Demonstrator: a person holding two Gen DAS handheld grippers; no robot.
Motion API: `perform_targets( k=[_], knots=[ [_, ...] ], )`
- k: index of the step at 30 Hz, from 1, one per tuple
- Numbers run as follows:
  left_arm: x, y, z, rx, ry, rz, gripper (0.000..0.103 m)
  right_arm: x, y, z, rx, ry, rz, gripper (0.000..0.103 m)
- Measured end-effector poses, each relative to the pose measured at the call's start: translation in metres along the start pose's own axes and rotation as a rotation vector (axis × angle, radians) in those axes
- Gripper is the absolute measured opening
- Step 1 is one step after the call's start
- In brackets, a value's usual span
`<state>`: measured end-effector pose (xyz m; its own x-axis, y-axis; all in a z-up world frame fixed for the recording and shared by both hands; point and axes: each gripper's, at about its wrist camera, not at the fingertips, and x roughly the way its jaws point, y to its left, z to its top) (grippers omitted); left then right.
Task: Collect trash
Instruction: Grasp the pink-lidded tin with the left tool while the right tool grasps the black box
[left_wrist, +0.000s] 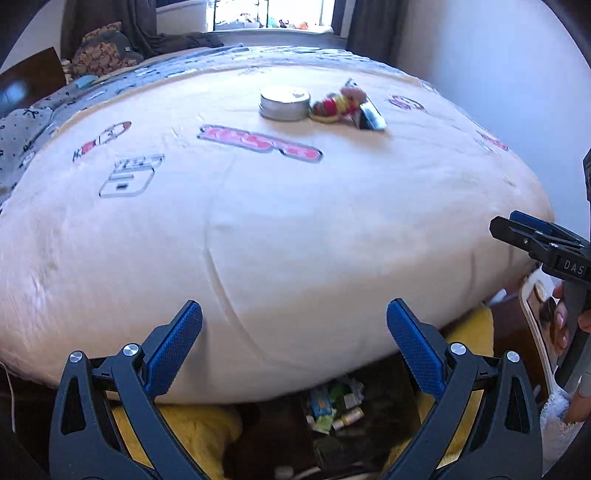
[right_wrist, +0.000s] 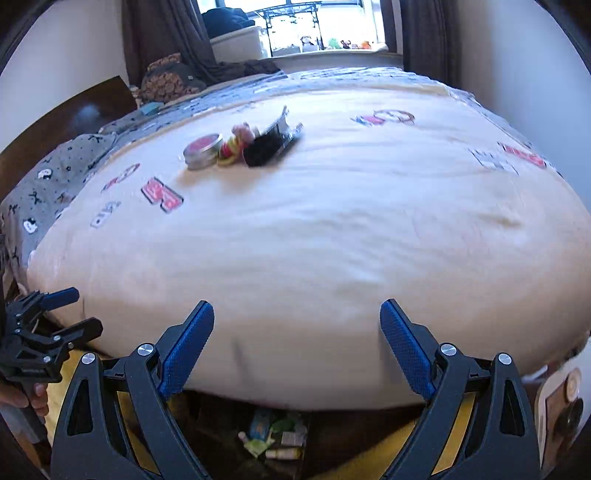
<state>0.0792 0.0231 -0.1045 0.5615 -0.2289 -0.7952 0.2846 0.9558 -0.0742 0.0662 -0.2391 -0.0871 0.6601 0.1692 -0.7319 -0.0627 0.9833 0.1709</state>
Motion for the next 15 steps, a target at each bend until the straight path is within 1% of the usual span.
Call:
perform_targets(
  k=[5,8,13,15],
  knots=[
    [0.013,0.012,0.037,-0.014,-0.025,0.033,0.095,0.023,0.013,0.04,-0.039,-0.017,0.004,0.092],
    [0.021,0.018,0.059,-0.017,-0.042,0.053,0.095,0.041,0.021,0.063,-0.039,-0.024,0.016,0.092],
    [0.033,0.026,0.083,-0.02,-0.056,0.075,0.095,0.075,0.028,0.095,-0.011,-0.016,0.042,0.091],
    [0.039,0.028,0.091,-0.014,-0.056,0.085,0.095,0.092,0.031,0.105,-0.007,-0.002,0.042,0.089]
  ],
)
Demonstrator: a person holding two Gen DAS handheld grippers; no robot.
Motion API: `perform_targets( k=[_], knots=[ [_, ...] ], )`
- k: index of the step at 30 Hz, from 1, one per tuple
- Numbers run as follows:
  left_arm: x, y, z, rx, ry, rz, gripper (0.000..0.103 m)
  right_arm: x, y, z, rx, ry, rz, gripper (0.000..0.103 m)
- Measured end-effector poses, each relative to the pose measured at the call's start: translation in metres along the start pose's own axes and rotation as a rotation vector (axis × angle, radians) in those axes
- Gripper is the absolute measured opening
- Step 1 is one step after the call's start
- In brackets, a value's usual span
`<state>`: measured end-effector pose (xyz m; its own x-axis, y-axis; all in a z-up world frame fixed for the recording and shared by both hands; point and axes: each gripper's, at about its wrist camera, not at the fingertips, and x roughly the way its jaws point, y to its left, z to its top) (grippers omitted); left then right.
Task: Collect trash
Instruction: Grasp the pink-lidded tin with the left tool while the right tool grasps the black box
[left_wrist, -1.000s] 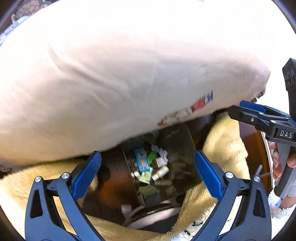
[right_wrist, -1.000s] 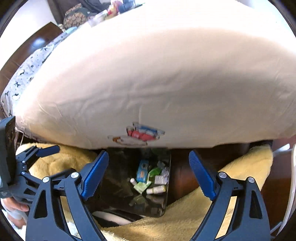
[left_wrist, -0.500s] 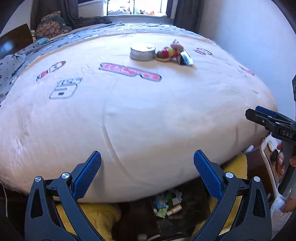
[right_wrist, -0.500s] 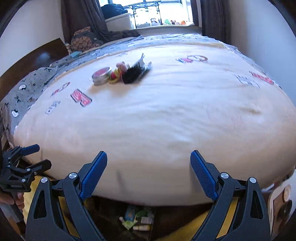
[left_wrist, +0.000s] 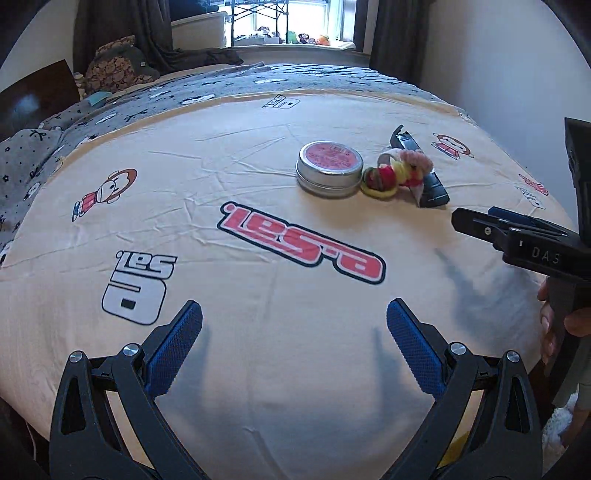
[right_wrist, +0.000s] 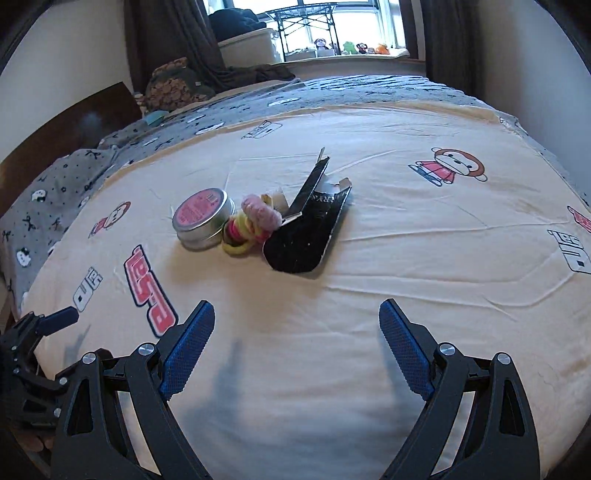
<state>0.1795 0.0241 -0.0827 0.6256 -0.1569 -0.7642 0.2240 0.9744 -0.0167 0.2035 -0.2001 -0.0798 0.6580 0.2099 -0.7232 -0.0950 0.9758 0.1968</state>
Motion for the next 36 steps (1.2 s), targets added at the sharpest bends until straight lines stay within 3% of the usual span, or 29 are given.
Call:
perform_targets(
  k=[6,11,13,18,32,36],
  knots=[
    [0.016,0.003,0.015,0.004,0.004,0.004,0.095,0.037,0.003,0.02,0.011,0.031,-0.002,0.083],
    [0.03,0.004,0.029,-0.005,0.005,-0.011,0.095,0.051,0.002,0.034,-0.019,0.048,-0.067,0.061],
    [0.037,0.003,0.035,-0.007,0.004,-0.013,0.095,0.053,-0.001,0.038,-0.026,0.048,-0.087,0.043],
    [0.052,-0.003,0.051,-0.01,0.004,-0.022,0.095,0.057,-0.016,0.044,-0.017,0.048,-0.086,0.037],
    [0.101,-0.019,0.095,-0.023,0.032,-0.017,0.092,0.055,-0.034,0.048,-0.031,0.056,-0.079,0.043],
    [0.111,-0.021,0.099,-0.018,0.041,-0.011,0.092,0.062,-0.036,0.058,-0.01,0.062,-0.068,0.063]
  ],
)
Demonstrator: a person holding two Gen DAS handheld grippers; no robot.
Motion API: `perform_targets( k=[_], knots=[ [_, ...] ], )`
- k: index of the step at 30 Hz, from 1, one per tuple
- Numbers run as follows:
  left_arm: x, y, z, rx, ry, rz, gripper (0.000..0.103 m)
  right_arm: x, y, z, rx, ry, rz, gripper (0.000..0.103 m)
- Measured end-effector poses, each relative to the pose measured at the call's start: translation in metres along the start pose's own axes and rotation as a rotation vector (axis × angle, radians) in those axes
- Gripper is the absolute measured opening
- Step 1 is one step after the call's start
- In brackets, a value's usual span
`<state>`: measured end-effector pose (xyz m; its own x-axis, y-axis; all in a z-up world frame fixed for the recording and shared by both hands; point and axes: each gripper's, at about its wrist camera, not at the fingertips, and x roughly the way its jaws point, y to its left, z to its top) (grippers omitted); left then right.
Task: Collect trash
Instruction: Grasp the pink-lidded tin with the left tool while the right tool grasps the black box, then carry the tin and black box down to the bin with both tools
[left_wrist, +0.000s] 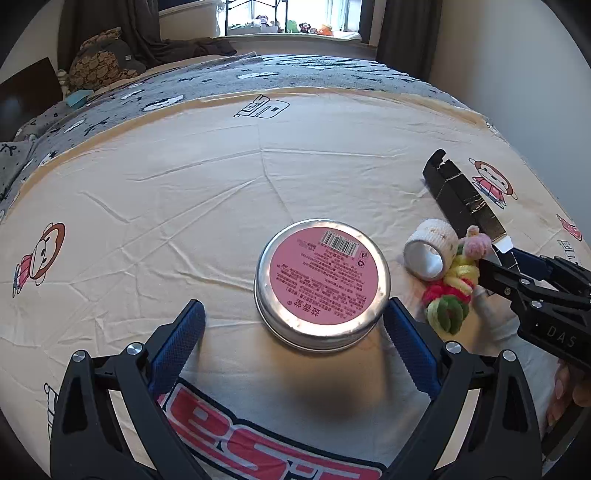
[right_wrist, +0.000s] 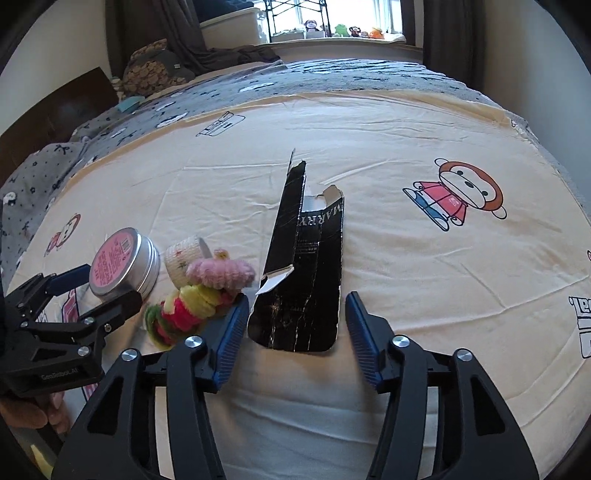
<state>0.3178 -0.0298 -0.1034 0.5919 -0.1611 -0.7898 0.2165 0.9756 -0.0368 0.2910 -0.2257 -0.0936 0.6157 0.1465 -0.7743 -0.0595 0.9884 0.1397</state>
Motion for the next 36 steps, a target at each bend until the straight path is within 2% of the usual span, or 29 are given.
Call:
perform_targets(
  k=[3,5,6,7,9,15,22,30,36],
  knots=[
    [0.006,-0.003,0.004,0.009,0.003,0.008,0.09,0.007,-0.004,0.005,0.015,0.011,-0.004,0.063],
    [0.008,-0.005,0.008,0.015,0.0,0.01,0.084,0.01,-0.008,0.008,0.016,0.013,-0.017,0.05],
    [0.009,-0.006,0.009,0.016,-0.002,0.009,0.078,0.01,-0.009,0.008,0.011,0.012,-0.029,0.039],
    [0.01,-0.007,0.011,0.017,-0.004,0.007,0.072,0.009,-0.011,0.009,0.008,0.012,-0.024,0.039],
    [0.011,-0.009,0.014,0.023,-0.005,0.005,0.068,0.006,-0.018,0.007,0.004,0.014,-0.018,0.039],
    [0.013,-0.011,0.017,0.055,-0.01,0.01,0.067,-0.015,-0.038,-0.015,0.018,0.01,-0.024,0.038],
    [0.0,-0.01,0.003,0.073,-0.019,0.026,0.067,-0.043,-0.043,-0.046,0.006,-0.007,-0.044,0.037],
    [-0.045,0.005,-0.033,0.051,-0.047,0.028,0.067,-0.079,-0.038,-0.074,-0.022,-0.045,-0.062,0.037],
    [-0.089,0.005,-0.062,0.073,-0.076,0.027,0.067,-0.117,-0.027,-0.083,-0.048,-0.115,-0.052,0.037]
  ],
)
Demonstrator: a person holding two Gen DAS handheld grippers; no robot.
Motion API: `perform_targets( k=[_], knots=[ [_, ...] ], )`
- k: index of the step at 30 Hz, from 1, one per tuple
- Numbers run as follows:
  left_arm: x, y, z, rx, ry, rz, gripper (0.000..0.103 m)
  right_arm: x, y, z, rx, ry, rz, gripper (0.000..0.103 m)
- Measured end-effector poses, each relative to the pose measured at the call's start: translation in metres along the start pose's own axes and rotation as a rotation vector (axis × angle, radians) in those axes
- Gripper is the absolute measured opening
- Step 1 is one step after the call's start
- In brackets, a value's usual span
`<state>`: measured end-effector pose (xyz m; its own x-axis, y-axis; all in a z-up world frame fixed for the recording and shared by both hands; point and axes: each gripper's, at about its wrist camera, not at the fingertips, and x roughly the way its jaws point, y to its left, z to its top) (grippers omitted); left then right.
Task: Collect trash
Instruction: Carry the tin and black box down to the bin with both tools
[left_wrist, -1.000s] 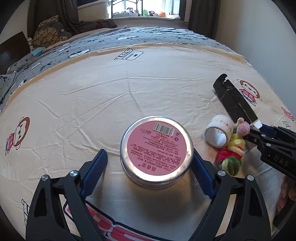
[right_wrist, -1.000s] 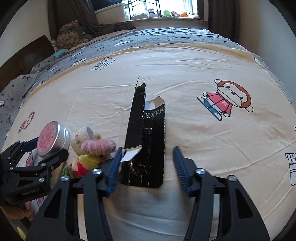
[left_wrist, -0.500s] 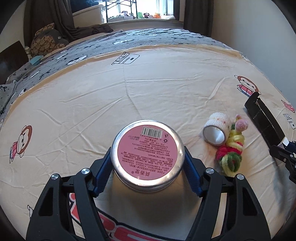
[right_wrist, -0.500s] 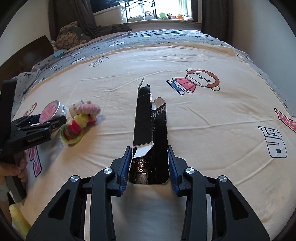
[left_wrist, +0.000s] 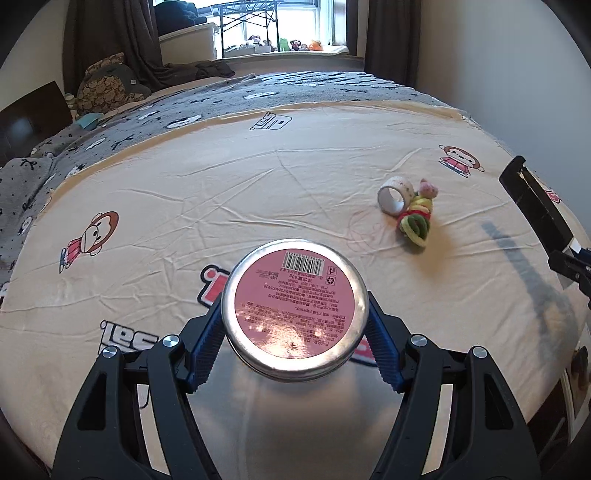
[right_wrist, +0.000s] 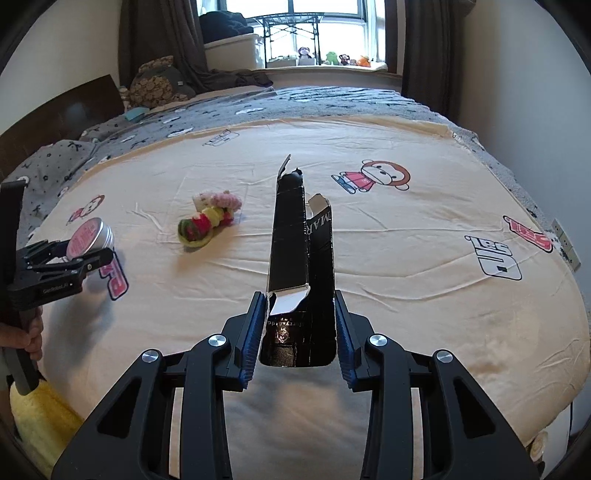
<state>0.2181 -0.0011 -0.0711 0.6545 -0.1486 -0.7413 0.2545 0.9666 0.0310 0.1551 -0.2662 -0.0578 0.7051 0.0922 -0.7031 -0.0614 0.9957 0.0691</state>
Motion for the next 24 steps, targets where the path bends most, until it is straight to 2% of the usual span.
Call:
perform_targets(
  k=[6,10,24],
  knots=[
    [-0.042,-0.006,-0.017,0.017,-0.031,-0.012,0.067,-0.031,0.011,-0.001,-0.028,-0.05,0.029,0.037],
    [-0.058,-0.011,-0.031,0.02,-0.02,-0.023,0.067,-0.05,0.019,-0.01,-0.043,-0.068,0.052,0.037],
    [-0.083,-0.033,-0.08,0.013,0.032,-0.102,0.067,-0.1,0.04,-0.06,-0.079,-0.094,0.159,0.037]
  ],
)
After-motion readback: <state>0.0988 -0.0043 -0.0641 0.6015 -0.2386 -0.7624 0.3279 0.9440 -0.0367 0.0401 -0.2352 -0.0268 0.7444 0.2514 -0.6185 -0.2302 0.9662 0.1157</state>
